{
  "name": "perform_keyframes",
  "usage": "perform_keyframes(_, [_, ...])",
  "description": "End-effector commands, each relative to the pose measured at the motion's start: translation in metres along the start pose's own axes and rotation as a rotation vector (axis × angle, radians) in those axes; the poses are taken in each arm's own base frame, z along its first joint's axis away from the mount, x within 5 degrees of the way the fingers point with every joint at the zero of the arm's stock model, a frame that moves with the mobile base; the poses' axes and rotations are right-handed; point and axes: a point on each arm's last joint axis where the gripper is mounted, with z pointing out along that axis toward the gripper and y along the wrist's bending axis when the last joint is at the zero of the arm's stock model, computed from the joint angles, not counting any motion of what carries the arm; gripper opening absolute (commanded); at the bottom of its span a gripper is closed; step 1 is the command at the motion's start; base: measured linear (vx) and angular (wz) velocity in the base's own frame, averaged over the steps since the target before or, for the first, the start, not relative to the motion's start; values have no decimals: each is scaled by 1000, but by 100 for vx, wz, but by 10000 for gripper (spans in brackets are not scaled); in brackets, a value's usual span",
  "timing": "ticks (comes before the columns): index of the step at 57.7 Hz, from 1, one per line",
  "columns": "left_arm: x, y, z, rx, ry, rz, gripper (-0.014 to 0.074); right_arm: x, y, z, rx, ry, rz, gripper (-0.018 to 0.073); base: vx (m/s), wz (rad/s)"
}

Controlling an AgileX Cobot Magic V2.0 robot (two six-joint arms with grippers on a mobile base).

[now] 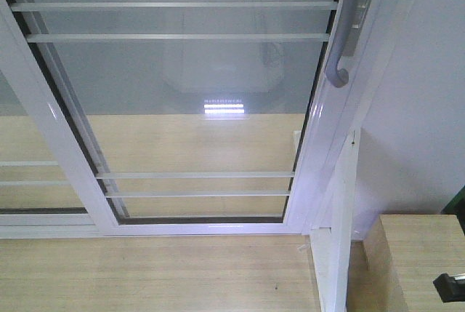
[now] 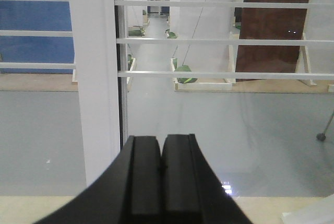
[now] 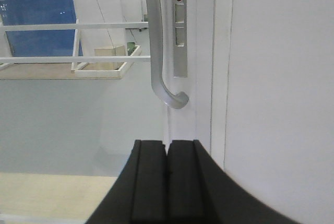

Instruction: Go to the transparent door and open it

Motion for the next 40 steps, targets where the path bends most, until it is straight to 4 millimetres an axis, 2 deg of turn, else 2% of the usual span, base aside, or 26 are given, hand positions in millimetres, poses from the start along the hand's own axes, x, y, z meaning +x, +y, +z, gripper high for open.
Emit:
perform_keyframes(1, [-3, 0, 0, 2, -74, -6, -6, -6, 0, 1, 1, -67, -7, -2, 0, 4])
perform_keyframes(40, [-3, 0, 0, 4, -67, -6, -6, -3, 0, 1, 5, -31, -9, -2, 0, 0])
